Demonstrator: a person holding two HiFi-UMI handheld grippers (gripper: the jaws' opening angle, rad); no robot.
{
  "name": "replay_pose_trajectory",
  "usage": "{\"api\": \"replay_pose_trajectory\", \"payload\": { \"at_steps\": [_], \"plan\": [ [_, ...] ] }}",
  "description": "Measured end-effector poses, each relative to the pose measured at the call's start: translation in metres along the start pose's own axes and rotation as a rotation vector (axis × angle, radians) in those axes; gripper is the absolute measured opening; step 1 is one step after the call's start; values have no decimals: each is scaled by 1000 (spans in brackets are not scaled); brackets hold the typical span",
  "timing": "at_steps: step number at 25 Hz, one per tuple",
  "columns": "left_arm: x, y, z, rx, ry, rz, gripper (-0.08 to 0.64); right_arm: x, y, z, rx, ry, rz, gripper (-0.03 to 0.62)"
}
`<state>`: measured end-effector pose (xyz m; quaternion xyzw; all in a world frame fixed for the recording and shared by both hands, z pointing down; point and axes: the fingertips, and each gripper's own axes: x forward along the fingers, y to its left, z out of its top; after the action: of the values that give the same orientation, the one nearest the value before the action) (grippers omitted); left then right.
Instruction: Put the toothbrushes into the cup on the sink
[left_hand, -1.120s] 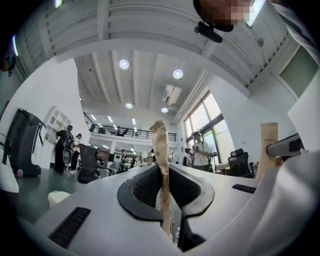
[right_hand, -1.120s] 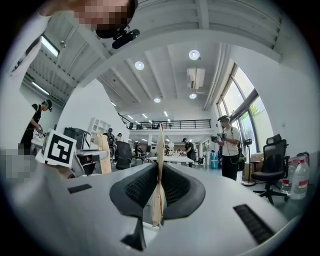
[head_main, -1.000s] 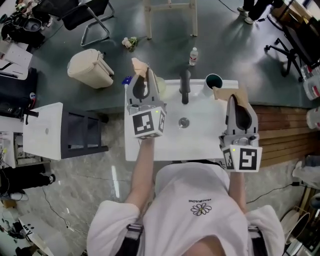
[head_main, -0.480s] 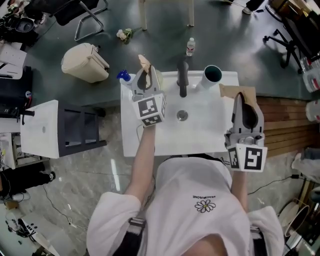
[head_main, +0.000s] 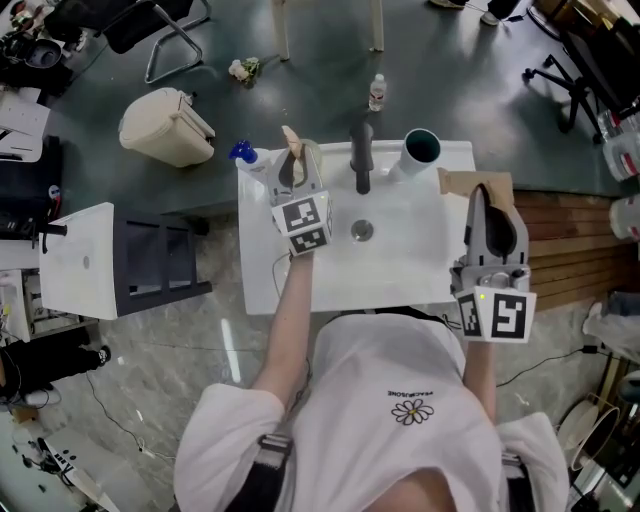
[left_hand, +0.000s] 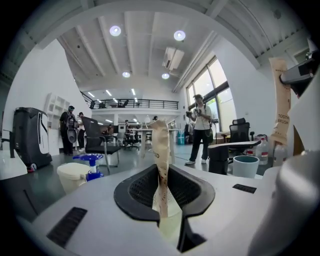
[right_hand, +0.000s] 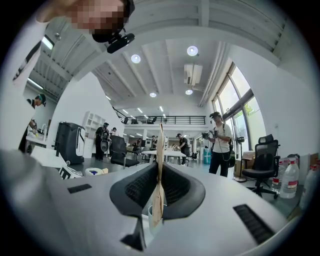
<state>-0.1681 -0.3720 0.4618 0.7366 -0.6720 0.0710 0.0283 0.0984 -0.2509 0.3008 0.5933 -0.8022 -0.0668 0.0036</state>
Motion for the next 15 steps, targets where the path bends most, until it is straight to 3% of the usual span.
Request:
{"api": "replay_pose_trajectory", "payload": {
  "at_steps": [8,15],
  "plan": [
    [-5,-3,6,-3,-18,-12,138,4,1,5,6,-11,11,23],
    [-37,-9,56,24,-115,-14,160,16,-7,24,-23,-70,10,23]
  ]
}}
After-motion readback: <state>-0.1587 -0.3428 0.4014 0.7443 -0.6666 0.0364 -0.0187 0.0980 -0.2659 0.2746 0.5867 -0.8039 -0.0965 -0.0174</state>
